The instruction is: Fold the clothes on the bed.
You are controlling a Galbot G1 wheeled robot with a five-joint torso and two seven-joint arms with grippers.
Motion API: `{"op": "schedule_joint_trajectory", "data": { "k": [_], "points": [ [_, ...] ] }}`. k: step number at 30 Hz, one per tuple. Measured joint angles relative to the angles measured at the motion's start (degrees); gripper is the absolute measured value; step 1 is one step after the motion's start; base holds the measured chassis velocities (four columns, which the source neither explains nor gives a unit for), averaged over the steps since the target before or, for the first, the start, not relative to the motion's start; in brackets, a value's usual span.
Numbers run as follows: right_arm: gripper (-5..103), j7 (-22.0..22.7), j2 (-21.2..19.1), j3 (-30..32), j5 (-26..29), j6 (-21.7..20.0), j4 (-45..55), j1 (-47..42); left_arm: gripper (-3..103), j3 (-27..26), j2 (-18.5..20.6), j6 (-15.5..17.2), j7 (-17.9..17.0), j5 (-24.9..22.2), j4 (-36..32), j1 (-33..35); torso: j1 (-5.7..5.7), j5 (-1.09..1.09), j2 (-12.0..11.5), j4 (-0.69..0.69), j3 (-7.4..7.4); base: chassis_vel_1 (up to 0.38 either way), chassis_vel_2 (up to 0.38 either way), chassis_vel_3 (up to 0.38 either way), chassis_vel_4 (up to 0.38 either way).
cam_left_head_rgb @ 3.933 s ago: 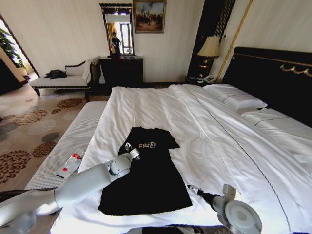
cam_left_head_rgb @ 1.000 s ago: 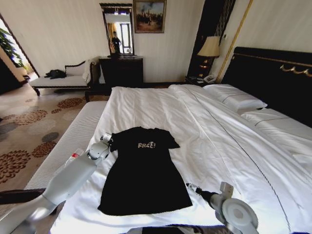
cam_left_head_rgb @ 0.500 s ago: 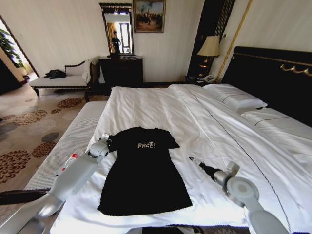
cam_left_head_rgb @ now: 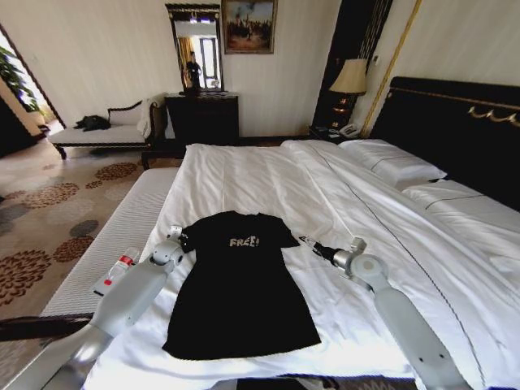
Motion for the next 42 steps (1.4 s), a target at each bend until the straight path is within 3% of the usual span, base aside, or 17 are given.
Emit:
{"op": "schedule_joint_trajectory", "data": {
  "k": [2,5,11,24,33,35,38,40,42],
  "points": [
    [100,-0.24,1.02,-0.18,-0.34,0.01,-2.0,2.05,2,0.05,-0.26,-0.21,0.0,0.0,0.4,-0.05,0.0,-0.01,0.0,0.0,0.0,0.0,0.0,0.0,0.0],
    [100,-1.43,6.93,-0.28,-2.38,0.7,-8.35,8.38,2,0.06,-0.98,-0.62,0.08,0.01,1.27,-0.1,0.01,-0.01,0.0,0.01,0.0,0.0,0.0,0.0,0.0],
    [100,-3.75,12.35,-1.93,-5.51,1.2,-17.43,13.99,2,0.03,-1.79,-0.85,0.07,0.14,1.45,-0.18,0.01,-0.02,0.0,0.02,0.0,0.0,0.0,0.0,0.0],
    [100,-5.76,15.58,0.11,-10.0,4.47,-27.32,17.45,2,-0.06,-1.96,-0.92,0.01,0.33,0.89,0.02,0.0,0.0,0.01,0.01,-0.01,0.0,0.0,0.0,0.0],
    [101,-5.74,15.69,0.47,-10.32,2.67,-29.65,18.03,2,0.56,-1.91,-0.83,-0.27,0.4,0.22,-0.09,-0.01,-0.02,0.01,0.0,-0.01,0.0,0.0,0.0,0.0],
    [97,-5.74,15.91,0.59,-10.49,2.46,-30.05,18.11,2,0.67,-1.85,-0.8,-0.28,0.4,0.17,-0.2,-0.01,-0.02,0.01,-0.01,-0.01,0.0,0.0,0.0,0.0],
    [82,-5.73,16.53,1.19,-10.83,2.16,-30.99,18.46,2,0.87,-1.55,-0.74,-0.28,0.36,0.02,-0.34,-0.01,-0.01,0.01,-0.01,-0.01,0.0,0.0,0.0,0.0],
    [82,-5.7,16.67,1.34,-10.96,1.98,-31.18,18.55,2,0.89,-1.45,-0.72,-0.28,0.36,-0.02,-0.36,-0.01,-0.01,0.01,-0.01,-0.01,0.0,0.0,0.0,0.0],
    [71,-5.68,17.1,1.91,-11.5,1.61,-32.1,19.01,2,0.96,-1.27,-0.58,-0.37,0.26,-0.1,-0.35,-0.01,-0.01,0.01,-0.01,-0.01,0.0,0.0,0.0,0.0]
  ]
}}
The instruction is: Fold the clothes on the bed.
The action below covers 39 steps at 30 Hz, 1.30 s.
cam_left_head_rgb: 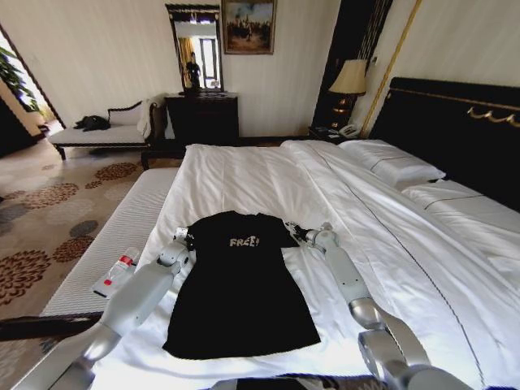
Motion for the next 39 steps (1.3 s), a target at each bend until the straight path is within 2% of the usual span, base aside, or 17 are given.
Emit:
{"op": "schedule_joint_trajectory", "data": {
  "k": [1,4,5,7,9,10,11,14,17,19,31,39],
  "points": [
    [71,0.0,0.0,0.0,0.0,0.0,0.0,0.0,2,0.0,0.0,0.0,0.0,0.0,0.0,0.0,0.0,0.0,0.0,0.0,0.0,0.0,0.0,0.0,0.0],
    [54,0.1,0.6,0.61,-0.76,-0.43,-1.75,0.9,2,0.4,0.38,0.02,-0.14,-0.13,-0.18,-0.04,0.0,-0.01,0.0,0.01,0.0,0.0,0.0,0.0,0.0],
    [54,0.1,0.6,0.61,-0.76,-0.43,-1.75,0.9,2,0.4,0.38,0.02,-0.14,-0.13,-0.18,-0.04,0.0,-0.01,0.0,0.01,0.0,0.0,0.0,0.0,0.0],
    [43,0.1,0.87,0.58,-1.19,-0.45,-2.09,1.05,2,0.53,0.61,0.13,-0.18,-0.25,-0.4,-0.2,0.0,0.0,0.0,0.01,0.0,0.0,0.0,0.0,0.0],
    [43,0.11,0.96,0.58,-1.3,-0.45,-2.18,1.1,2,0.53,0.67,0.15,-0.19,-0.27,-0.47,-0.22,0.0,0.0,0.0,0.0,0.0,0.0,0.0,0.0,0.0],
    [32,0.12,1.17,0.56,-1.44,-0.48,-2.25,1.13,2,0.52,0.84,0.17,-0.2,-0.38,-0.67,-0.22,0.01,0.0,0.0,0.01,0.0,0.0,0.0,0.0,0.0],
    [32,0.13,1.27,0.58,-1.52,-0.5,-2.25,1.12,2,0.44,0.96,0.17,-0.22,-0.41,-0.75,-0.15,0.01,0.01,0.0,0.01,0.0,0.0,0.0,0.0,0.0],
    [16,0.14,1.33,0.82,-1.65,-0.53,-2.16,0.85,2,0.3,1.08,0.16,-0.24,-0.39,-0.78,0.13,0.01,0.01,0.0,0.02,0.0,0.0,0.0,0.0,0.0],
    [10,0.13,1.33,0.89,-1.66,-0.54,-2.12,0.79,2,0.26,1.0,0.14,-0.28,-0.34,-0.69,0.19,0.0,0.01,0.0,0.02,0.01,0.0,0.0,0.0,0.0],
    [2,0.15,1.29,0.95,-1.43,-0.74,-1.86,0.79,2,0.26,0.79,0.11,-0.36,-0.33,-0.63,0.19,0.01,0.01,0.0,0.02,0.01,0.0,0.0,0.0,0.0],
    [0,0.3,1.22,1.21,-0.65,-0.35,-1.1,0.95,2,0.0,0.12,-0.04,-0.65,0.13,0.45,0.06,0.01,0.0,0.0,0.01,0.01,0.0,0.0,0.0,0.0],
    [0,0.34,0.72,2.36,-0.39,1.6,0.59,0.78,2,-0.34,-0.14,-0.23,-0.72,0.32,0.68,0.17,0.01,0.0,0.0,0.01,0.01,0.0,0.0,0.0,0.0]
  ]
}}
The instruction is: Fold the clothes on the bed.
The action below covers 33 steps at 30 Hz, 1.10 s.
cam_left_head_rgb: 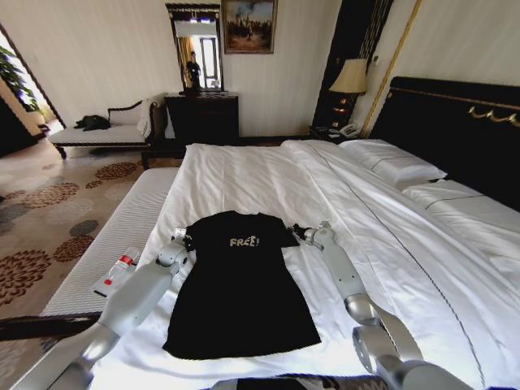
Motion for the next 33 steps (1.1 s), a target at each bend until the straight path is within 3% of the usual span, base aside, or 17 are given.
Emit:
{"op": "schedule_joint_trajectory", "data": {
  "k": [16,33],
  "points": [
    [0,-2.56,-2.98,-2.01,-5.91,3.9,2.05,-0.77,2,-1.93,-1.39,-1.96,0.09,0.68,2.02,-0.17,0.0,0.0,0.0,0.0,0.0,0.0,0.0,0.0,0.0],
    [0,-4.77,-2.64,-5.71,-10.38,6.45,-0.73,2.36,2,-4.01,-1.66,-4.77,-0.23,1.16,4.83,-1.43,0.0,-0.01,0.0,-0.01,0.0,0.0,0.0,0.0,0.0]
  ]
}}
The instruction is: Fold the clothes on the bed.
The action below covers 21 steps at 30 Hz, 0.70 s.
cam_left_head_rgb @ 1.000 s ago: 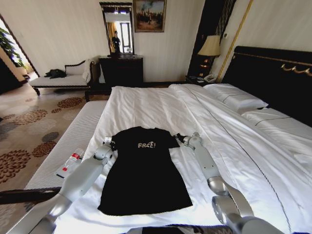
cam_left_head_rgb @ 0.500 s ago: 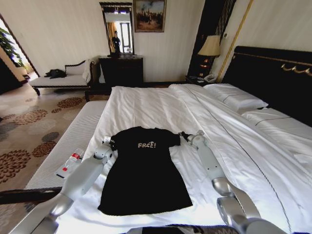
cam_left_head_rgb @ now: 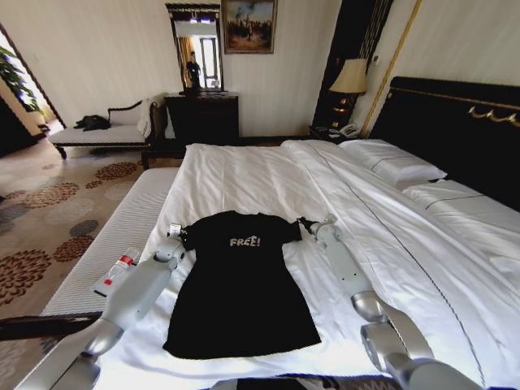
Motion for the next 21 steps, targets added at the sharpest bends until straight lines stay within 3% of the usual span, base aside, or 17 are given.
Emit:
{"op": "schedule_joint_trajectory", "data": {
  "k": [8,19,21],
  "points": [
    [0,-0.25,0.25,-0.82,-1.36,0.43,-0.83,0.61,2,-1.29,-0.18,-2.43,-0.28,-0.03,2.13,-1.65,0.0,0.0,0.0,0.0,0.0,0.0,0.0,0.0,0.0],
    [-3,-0.13,0.34,-2.3,-3.28,0.64,-1.26,0.39,2,-1.69,-0.21,-2.89,-0.21,0.29,2.45,-0.91,0.0,0.0,0.0,0.02,-0.01,0.0,0.0,0.0,0.0],
    [1,-0.18,0.11,-2.59,-3.37,0.63,-0.58,-0.23,2,-1.69,-0.3,-2.65,-0.34,0.29,2.36,-0.83,0.0,0.01,0.0,0.01,0.0,0.0,0.0,0.0,0.0]
  ]
}}
